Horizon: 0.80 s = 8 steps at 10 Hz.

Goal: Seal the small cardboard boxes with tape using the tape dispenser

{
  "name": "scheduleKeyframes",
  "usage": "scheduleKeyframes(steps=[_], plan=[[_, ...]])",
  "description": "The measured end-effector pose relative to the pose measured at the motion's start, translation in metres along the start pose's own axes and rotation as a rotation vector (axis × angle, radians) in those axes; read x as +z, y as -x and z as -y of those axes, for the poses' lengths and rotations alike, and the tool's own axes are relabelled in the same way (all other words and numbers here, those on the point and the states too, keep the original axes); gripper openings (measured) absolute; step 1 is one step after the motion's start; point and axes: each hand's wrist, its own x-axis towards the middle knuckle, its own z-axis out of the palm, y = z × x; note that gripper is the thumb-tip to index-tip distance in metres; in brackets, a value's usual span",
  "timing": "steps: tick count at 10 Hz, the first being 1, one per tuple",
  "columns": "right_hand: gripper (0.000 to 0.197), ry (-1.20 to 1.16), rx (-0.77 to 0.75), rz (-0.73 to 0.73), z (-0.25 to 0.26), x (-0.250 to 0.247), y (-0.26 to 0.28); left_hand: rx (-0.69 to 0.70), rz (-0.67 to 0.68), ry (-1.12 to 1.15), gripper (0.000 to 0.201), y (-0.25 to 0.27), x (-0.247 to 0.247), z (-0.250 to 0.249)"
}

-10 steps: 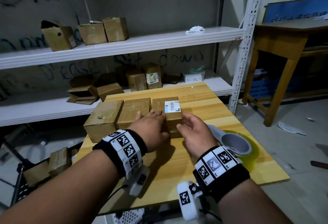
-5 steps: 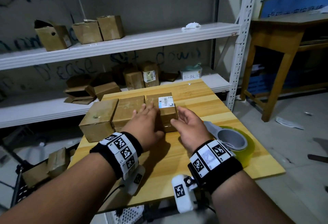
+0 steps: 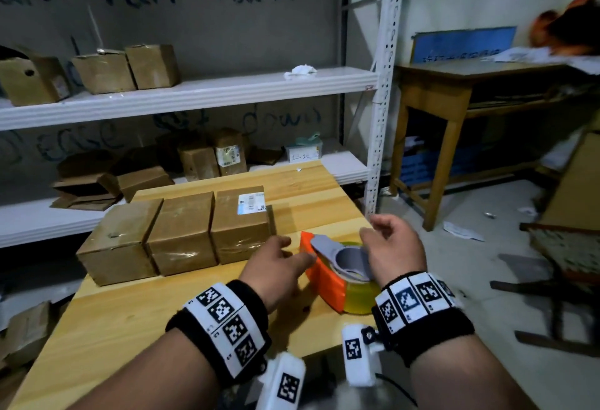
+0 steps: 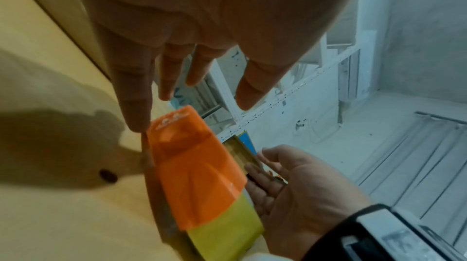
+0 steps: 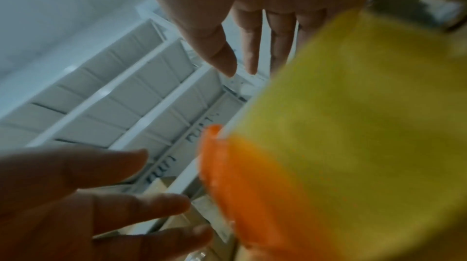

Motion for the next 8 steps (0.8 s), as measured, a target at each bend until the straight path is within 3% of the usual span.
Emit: scheduleKeyframes(steps=[2,6,8], plan=[[0.053,-0.018,0.146,0.068,-0.020,-0.001,-0.007,-0.048,-0.005,0.132,0.037,-0.003,0.029,-0.001],[0.045,-0.084,0.180,0.042,-0.022,-0.019,-0.004,-0.032,0.014,0.151,0.056,-0.007,0.044,-0.009],[0.033,-0.137,-0.047,-0.106,-0.009,-0.020,0.004,-0.045,-0.008,0.148,0.055,0.006,0.025,-0.009]])
